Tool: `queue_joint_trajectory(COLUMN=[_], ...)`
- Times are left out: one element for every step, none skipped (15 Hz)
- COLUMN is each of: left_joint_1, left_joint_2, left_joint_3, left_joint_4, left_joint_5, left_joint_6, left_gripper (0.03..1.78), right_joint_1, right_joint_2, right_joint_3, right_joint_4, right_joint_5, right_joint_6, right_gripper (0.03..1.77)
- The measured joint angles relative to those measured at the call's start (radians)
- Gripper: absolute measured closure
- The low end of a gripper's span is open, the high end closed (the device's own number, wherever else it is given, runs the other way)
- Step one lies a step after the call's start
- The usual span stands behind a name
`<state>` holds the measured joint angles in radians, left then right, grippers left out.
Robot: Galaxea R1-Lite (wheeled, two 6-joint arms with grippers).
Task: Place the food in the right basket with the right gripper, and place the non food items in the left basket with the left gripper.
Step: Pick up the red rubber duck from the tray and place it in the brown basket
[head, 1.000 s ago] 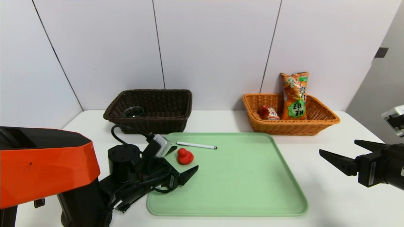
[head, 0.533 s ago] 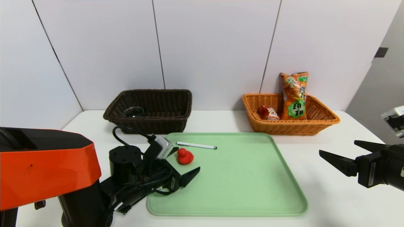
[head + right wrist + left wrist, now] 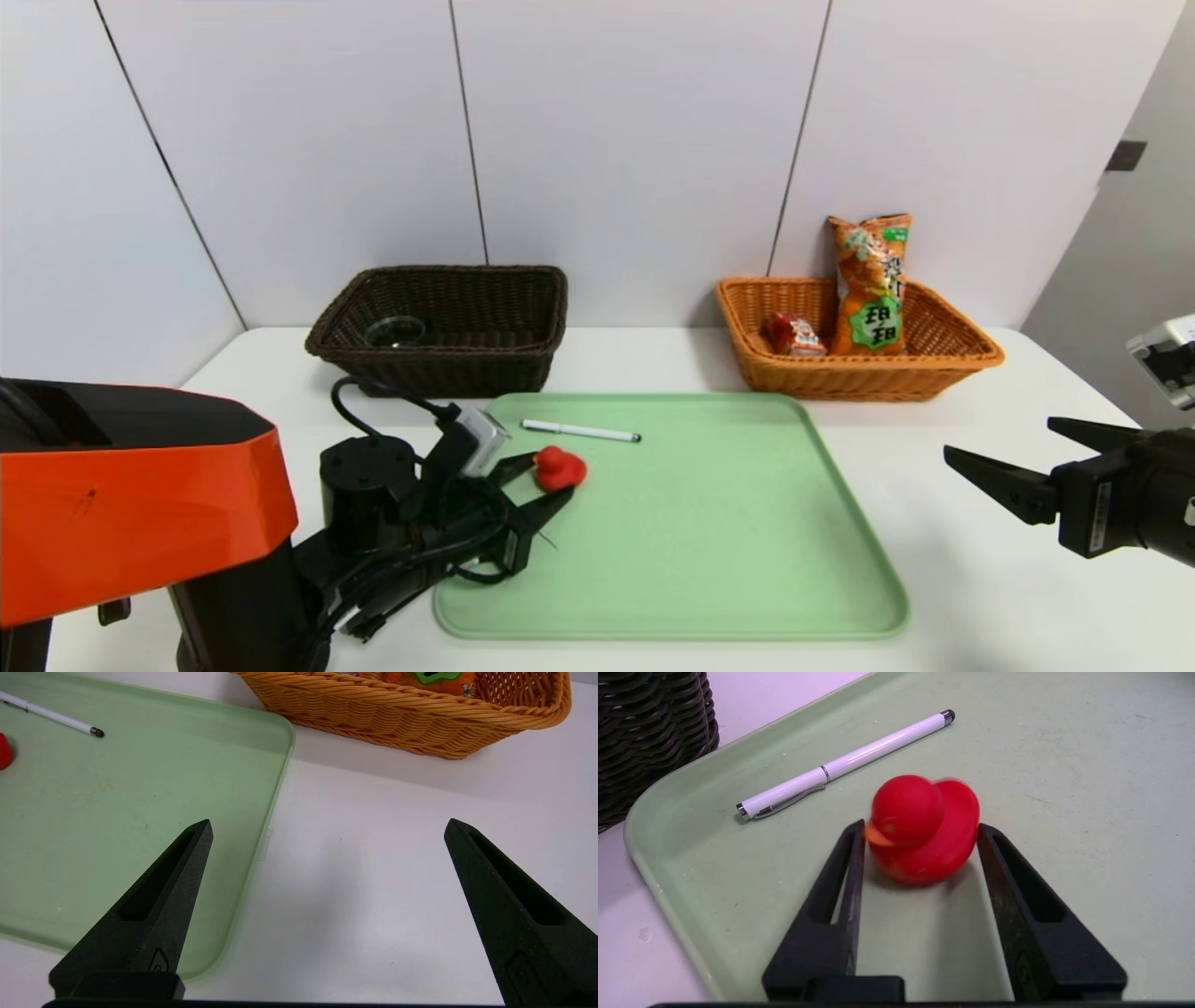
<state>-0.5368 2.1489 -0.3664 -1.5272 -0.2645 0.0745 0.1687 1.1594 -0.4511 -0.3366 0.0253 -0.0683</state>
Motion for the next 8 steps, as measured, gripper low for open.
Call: queue_joint_trajectory(left_joint_1=[0.0, 0.001, 0.001, 0.001, 0.001, 0.001, 0.001, 0.003], left_joint_2=[0.0, 0.0, -0.001, -0.005, -0.014, -0.03, -0.055, -0.084], left_joint_3=[0.001, 0.002, 0.005, 0.01, 0.016, 0.021, 0.024, 0.028], left_joint_4=[0.001, 0.002, 0.002, 0.004, 0.009, 0.018, 0.024, 0.031], left_joint_5=[0.0, 0.001, 0.0, 0.001, 0.001, 0.001, 0.001, 0.001], left_joint_6=[-0.001, -0.001, -0.001, -0.001, -0.003, -0.007, -0.014, -0.02], left_gripper=[1.1, 1.18, 1.18, 1.18, 1.21, 1.23, 1.27, 1.4], right_joint_1=[0.0, 0.0, 0.0, 0.0, 0.0, 0.0, 0.0, 0.0], right_joint_2=[0.0, 0.0, 0.001, 0.001, 0.001, 0.001, 0.001, 0.002], right_joint_3=[0.0, 0.0, 0.001, 0.002, 0.003, 0.003, 0.006, 0.008], right_joint_4=[0.0, 0.0, 0.0, 0.0, 0.0, 0.0, 0.0, 0.0], right_joint_5=[0.0, 0.0, 0.001, 0.0, 0.0, 0.0, 0.0, 0.001], right_joint_6=[0.0, 0.0, 0.0, 0.001, 0.002, 0.003, 0.003, 0.002], right_gripper=[0.09, 0.09, 0.09, 0.09, 0.09, 0.09, 0.09, 0.09])
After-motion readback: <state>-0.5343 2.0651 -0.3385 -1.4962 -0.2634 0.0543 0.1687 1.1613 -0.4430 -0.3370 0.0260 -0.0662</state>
